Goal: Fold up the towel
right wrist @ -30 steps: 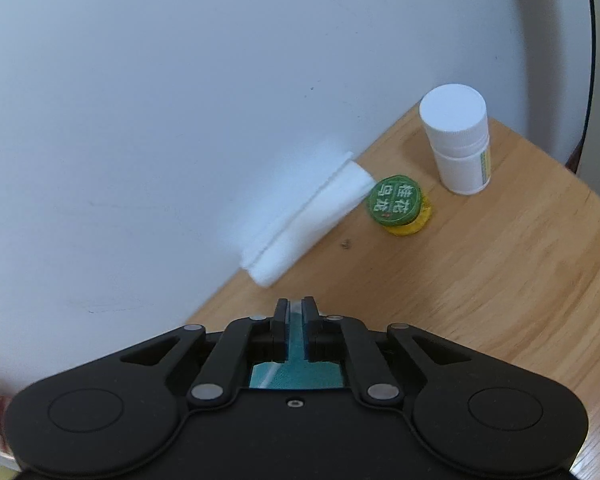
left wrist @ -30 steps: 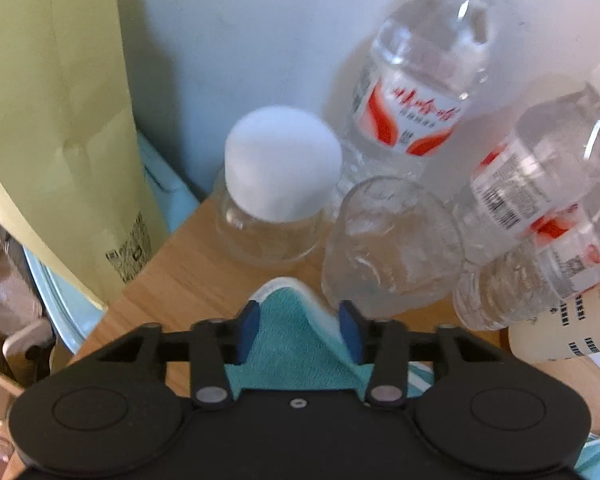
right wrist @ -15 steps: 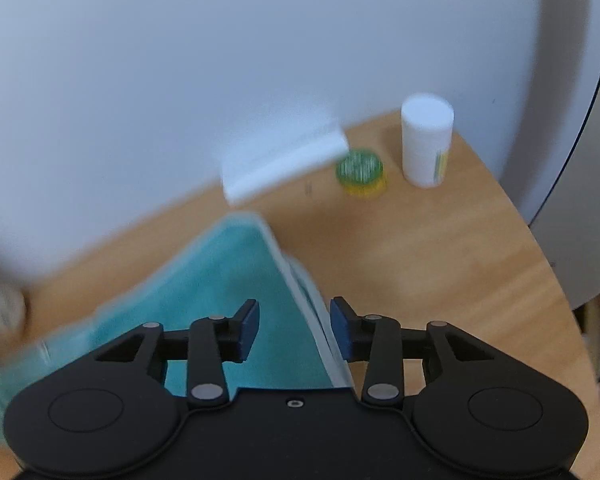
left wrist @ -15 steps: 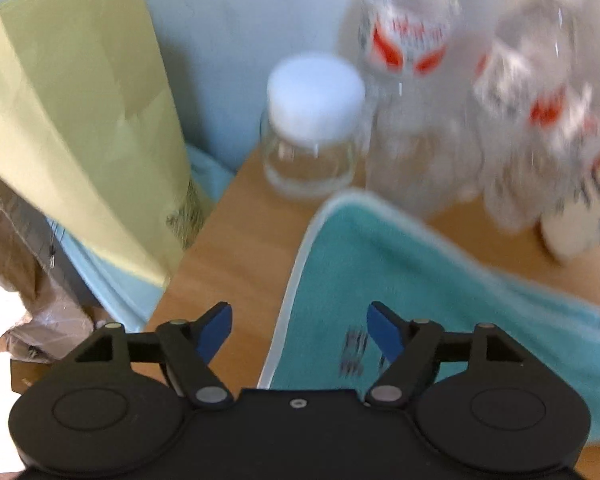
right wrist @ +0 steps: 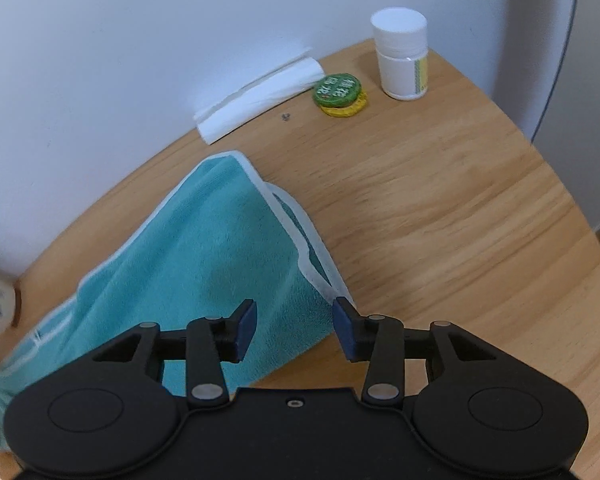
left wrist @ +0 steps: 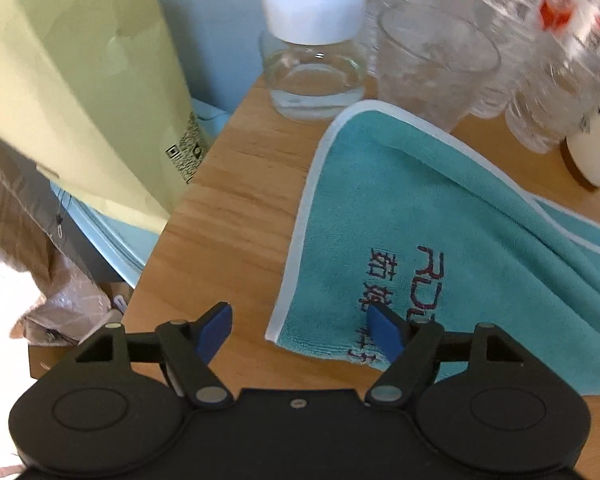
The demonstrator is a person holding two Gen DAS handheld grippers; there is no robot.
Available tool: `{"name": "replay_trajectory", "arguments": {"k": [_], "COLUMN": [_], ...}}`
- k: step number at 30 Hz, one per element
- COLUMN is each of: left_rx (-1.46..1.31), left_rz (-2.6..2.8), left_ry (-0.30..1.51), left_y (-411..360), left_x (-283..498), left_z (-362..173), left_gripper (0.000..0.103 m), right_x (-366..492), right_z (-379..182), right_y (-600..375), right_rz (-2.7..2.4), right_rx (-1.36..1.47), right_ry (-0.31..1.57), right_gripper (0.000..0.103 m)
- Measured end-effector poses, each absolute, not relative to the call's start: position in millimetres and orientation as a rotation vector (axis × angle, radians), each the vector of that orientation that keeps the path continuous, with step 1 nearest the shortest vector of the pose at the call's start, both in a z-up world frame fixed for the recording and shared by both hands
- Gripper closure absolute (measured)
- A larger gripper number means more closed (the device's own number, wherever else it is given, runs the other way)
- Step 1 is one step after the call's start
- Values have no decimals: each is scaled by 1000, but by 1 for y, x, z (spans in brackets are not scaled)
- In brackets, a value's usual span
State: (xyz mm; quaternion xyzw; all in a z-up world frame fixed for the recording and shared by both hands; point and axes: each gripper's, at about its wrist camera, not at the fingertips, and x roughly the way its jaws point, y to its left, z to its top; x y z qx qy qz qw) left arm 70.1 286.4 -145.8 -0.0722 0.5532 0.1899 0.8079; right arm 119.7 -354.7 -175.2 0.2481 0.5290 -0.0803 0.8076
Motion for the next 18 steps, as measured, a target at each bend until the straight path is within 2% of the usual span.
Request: {"name": "replay_trajectory", "arguments": {"k": [2, 4, 5, 9, 11, 13, 15, 18], "left_rx": [-146, -130, -116, -108, -76, -52, -35, -22], "left_rz": [408, 408, 403, 349, 341, 331, 303, 279], "left_ry": [1184, 1189, 1190, 1174, 1170, 1175, 1186, 1190], "left_y": [285, 283, 281, 276, 270, 264, 259, 256], "left_x": [72, 73, 74, 72, 69, 65, 59, 53], "left_z": [-147, -147, -147, -145, -144, -145, -146, -147], "left_gripper": [25, 25, 28, 59, 69, 70, 77, 79], "right_x": [123, 125, 125, 122, 119, 112, 104, 89], "right_z": [-175, -175, -175, -175, -175, -175, -174, -173], "right_y": [-353, -350, -349, -348, -348, -348, -348, -350], "right_rz": [-182, -181, -181, -174, -171, -168, -165, -174], "right_rx": [527, 518, 510, 483, 471, 453, 428, 406], "right_ry": [1127, 1132, 1146, 1165, 1173, 1179, 1188, 1200], "right_gripper": [58, 87, 98, 98, 99, 99, 99, 99]}}
